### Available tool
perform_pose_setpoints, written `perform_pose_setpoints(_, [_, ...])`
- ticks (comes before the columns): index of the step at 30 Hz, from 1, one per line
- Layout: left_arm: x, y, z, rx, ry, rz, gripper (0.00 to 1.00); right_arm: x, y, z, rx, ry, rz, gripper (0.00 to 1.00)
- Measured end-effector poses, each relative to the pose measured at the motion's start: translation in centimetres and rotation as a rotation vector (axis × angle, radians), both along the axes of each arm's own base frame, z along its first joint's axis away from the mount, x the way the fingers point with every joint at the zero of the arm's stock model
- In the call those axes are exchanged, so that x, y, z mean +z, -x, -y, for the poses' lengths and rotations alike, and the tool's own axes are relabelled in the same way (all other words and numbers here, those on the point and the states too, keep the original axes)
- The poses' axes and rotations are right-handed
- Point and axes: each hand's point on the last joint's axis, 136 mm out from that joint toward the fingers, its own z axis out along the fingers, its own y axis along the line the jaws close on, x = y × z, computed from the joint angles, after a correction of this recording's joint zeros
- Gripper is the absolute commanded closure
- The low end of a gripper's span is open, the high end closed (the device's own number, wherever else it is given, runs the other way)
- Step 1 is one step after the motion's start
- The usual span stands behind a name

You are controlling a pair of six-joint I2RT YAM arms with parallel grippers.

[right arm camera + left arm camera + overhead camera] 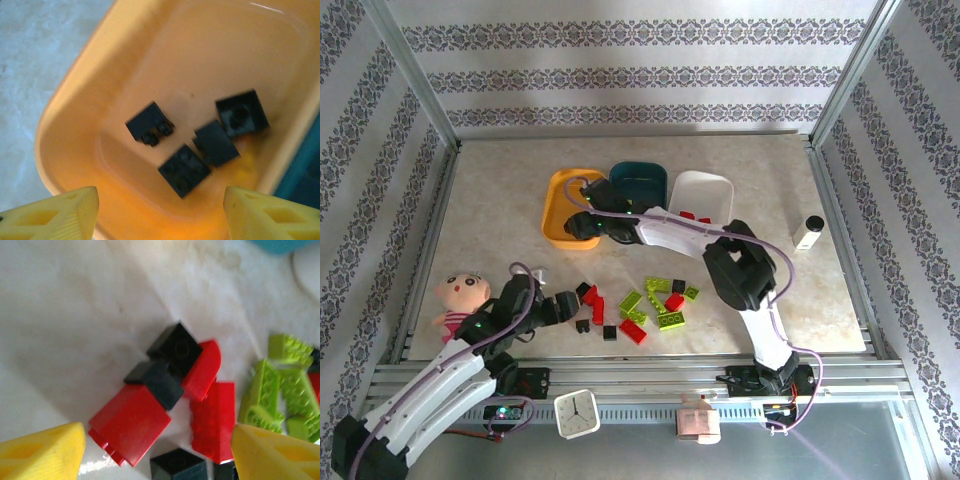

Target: Sort the legos into containers by color

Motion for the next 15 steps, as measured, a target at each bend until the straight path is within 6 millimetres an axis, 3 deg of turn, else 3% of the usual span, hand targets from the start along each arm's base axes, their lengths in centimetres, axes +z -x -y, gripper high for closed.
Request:
perform_pose_setpoints(3, [-1.9, 1.1, 0.4, -0.038, -0.058, -0.05, 0.22, 0.3, 0.8, 1.9, -0.02, -0.015, -0.008, 0.33])
perform_pose_setpoints(8, [-3.2, 1.4, 0.3, -0.056, -0.154, -0.063, 0.23, 0.9, 1.8, 4.5, -0.049, -0.045, -0.003, 0.33])
perform_pose_setpoints(15, [-2.4, -0.6, 0.3, -0.038, -0.269, -0.011, 0.25, 1.5, 2.8, 6.4, -0.072, -0.076, 0.007, 0.33])
